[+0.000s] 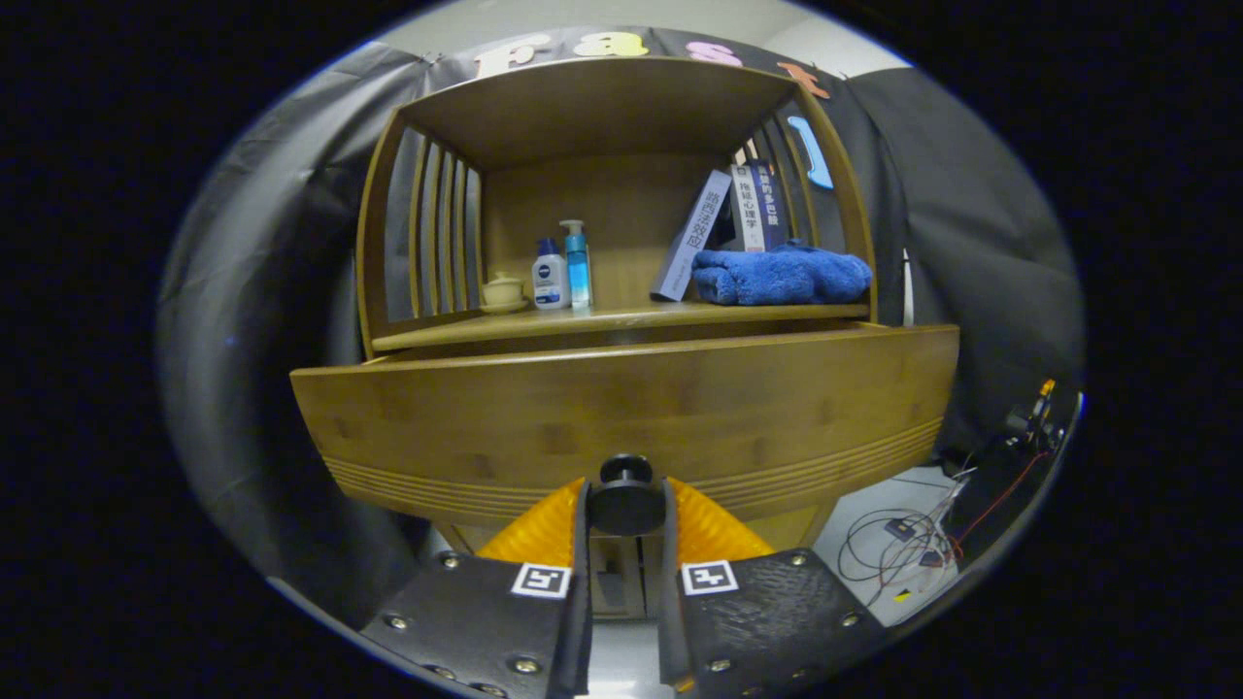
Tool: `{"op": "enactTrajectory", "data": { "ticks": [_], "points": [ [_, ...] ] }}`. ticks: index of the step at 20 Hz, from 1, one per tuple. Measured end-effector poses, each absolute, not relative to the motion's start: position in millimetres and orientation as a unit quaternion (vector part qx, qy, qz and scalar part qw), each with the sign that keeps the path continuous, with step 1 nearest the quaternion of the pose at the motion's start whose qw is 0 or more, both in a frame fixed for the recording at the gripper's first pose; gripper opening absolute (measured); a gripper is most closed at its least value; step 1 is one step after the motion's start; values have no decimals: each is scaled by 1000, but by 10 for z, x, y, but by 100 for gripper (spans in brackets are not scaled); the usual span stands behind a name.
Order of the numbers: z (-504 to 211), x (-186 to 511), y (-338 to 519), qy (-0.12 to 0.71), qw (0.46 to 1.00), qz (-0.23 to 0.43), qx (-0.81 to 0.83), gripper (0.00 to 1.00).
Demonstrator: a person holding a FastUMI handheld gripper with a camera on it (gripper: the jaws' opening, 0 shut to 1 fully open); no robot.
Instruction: Pull open the drawer, take out the items inside it, and place them on the countertop above the cabinet.
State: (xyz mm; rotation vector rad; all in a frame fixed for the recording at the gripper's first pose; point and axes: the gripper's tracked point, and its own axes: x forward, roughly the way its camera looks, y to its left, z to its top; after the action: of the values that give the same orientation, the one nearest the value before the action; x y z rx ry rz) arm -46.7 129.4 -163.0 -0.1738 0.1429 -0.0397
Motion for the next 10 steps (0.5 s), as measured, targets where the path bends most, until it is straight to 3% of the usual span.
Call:
{"op": "enactTrajectory", "data": {
  "ticks": [10],
  "points": [
    [-1698,-803,1263,85,993,-10,-76,27]
  ]
}}
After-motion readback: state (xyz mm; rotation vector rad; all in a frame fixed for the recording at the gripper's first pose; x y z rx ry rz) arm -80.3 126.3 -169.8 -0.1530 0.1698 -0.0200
